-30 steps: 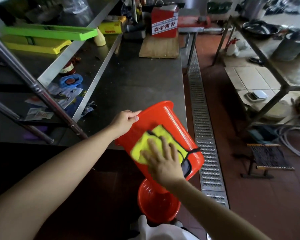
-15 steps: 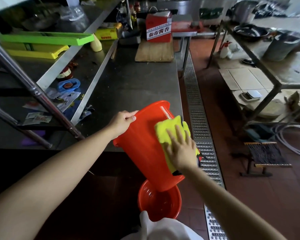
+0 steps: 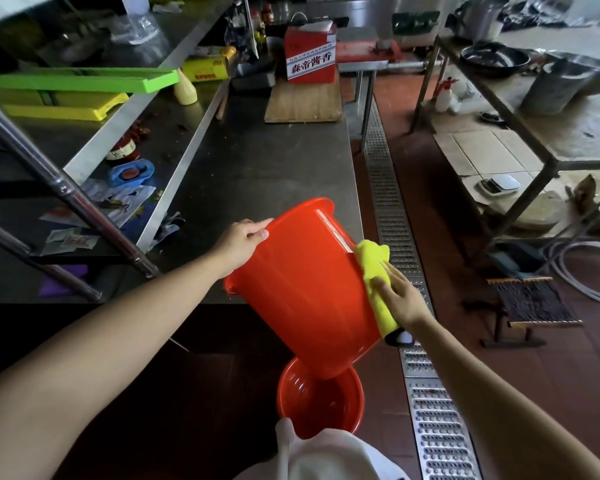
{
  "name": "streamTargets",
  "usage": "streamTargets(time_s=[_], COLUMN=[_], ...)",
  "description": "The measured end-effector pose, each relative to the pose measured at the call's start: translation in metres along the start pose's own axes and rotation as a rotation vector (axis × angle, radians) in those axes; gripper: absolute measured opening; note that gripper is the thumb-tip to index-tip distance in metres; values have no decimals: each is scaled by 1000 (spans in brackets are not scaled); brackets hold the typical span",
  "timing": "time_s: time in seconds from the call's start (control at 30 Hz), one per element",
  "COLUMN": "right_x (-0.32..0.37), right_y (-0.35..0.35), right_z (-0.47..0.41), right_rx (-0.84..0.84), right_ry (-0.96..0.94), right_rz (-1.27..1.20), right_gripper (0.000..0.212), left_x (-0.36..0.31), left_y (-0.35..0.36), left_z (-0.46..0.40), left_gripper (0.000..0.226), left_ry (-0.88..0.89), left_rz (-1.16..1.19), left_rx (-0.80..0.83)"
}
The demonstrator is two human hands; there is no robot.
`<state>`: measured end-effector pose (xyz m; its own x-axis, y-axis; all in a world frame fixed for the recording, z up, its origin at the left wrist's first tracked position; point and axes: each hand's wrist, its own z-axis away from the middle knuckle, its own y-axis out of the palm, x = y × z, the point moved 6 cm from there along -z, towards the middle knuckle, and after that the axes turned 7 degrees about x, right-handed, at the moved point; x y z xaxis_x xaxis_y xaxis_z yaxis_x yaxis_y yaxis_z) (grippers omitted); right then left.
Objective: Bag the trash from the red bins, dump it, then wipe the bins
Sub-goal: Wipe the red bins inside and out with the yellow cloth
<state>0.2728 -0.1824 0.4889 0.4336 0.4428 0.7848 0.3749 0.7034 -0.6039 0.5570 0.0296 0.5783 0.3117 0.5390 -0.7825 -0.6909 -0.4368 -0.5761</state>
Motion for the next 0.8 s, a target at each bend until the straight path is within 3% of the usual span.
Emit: streamTargets(time_s=[0.1,0.2,0.33,0.5,0.6,0.8], right_x=[6,27,39,82,120,168], right_y=[15,56,104,118,129,148], right_z=[14,61,101,61,25,-20], right_rx=[-79,-194,-167,-78,-95,-64], right_ry=[-34,-231,-467,-445,-447,-406], right_rz=[184,522,778,856,883,860], right_gripper=[65,58,63,56,63,65], left_x=[-6,-9,-13,-10,-12,-5], left_y=[1,3,6,2,5,3], left_z=[-3,-7,-7,-7,-9,-18], left_gripper=[36,35,34,37,38,43], left_ry=[-29,-43,-54,-89,-78,-115], left_rz=[27,109,163,313,366,443], left_rx=[7,38,67,156,181,163])
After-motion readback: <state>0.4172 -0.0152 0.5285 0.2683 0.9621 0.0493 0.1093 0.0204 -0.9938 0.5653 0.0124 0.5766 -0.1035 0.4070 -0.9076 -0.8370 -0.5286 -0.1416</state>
